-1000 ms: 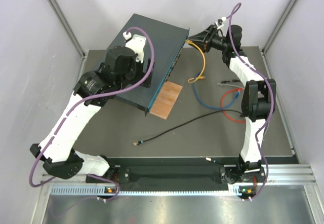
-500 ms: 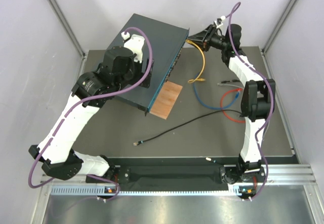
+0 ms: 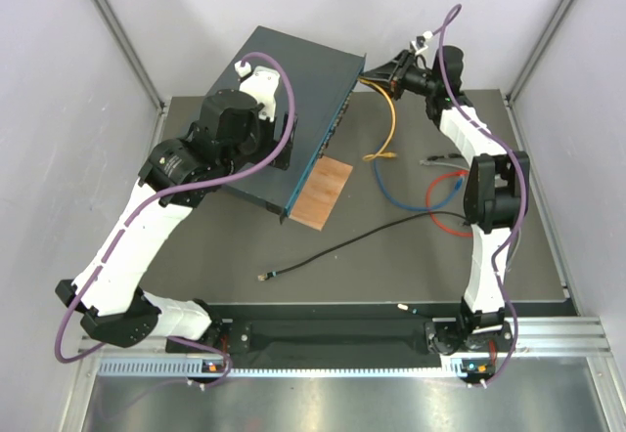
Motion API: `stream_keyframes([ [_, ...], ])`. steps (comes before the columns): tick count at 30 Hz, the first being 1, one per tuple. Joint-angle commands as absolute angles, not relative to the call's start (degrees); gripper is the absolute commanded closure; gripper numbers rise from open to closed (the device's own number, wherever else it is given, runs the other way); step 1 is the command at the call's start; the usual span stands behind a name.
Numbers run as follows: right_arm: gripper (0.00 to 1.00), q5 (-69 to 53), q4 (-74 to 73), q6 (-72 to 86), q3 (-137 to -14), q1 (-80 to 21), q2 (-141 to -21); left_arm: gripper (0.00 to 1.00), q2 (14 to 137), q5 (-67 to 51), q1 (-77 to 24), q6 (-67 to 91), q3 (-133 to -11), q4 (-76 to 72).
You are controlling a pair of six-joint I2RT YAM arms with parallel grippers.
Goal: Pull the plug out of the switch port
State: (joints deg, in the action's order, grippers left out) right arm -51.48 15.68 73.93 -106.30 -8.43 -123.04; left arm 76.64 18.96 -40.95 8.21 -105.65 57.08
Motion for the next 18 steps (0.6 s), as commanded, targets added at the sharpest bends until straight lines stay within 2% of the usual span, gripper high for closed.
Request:
stream_keyframes([
  [1, 0.80, -52.12, 16.43, 73.39, -108.98, -9.75, -122.78, 0.12, 75.67, 19.60, -40.69, 7.29, -106.26, 56.43],
  [18, 0.73, -52.03, 11.43, 69.96, -111.01, -10.28, -123.66, 0.12, 74.79, 20.13, -40.69, 7.65, -105.03, 56.34],
])
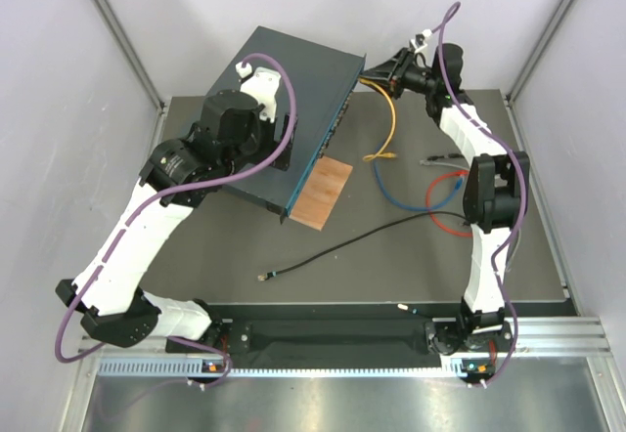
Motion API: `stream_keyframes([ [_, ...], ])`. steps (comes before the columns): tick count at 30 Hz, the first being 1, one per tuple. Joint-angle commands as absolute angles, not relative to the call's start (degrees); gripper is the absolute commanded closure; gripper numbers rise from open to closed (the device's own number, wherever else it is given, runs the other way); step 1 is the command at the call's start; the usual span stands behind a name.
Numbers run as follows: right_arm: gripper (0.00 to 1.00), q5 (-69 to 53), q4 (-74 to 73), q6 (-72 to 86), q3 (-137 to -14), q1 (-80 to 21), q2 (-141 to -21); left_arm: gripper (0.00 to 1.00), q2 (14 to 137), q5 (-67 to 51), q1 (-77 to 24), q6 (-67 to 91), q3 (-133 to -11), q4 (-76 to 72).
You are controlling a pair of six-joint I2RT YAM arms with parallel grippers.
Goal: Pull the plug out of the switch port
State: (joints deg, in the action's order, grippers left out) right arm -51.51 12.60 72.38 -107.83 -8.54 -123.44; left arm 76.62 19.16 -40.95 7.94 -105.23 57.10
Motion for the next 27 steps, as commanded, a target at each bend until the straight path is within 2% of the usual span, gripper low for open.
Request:
stream_keyframes([
  [1, 0.73, -52.03, 11.51, 70.05, -111.09, -10.37, -123.75, 0.12, 74.79, 20.13, -40.69, 7.65, -104.94, 56.42],
  [9, 0.72, -50.63, 4.41, 63.91, -113.11, -10.46, -123.49, 0.12, 74.62, 20.21, -40.69, 7.47, -105.12, 56.51],
  [18, 0.69, -50.89, 4.13, 63.46, -113.91, -10.11, -123.31, 0.12, 74.62, 20.30, -40.69, 7.56, -104.85, 56.51],
  [25, 0.71, -51.50, 13.16, 69.95, -112.06, -10.63, -124.10, 0.12, 74.62, 20.21, -40.69, 7.47, -104.94, 56.43],
  [27, 0.74, -52.03, 15.46, 73.11, -111.80, -10.63, -124.63, 0.12, 74.53, 20.30, -40.69, 7.47, -104.85, 56.43],
])
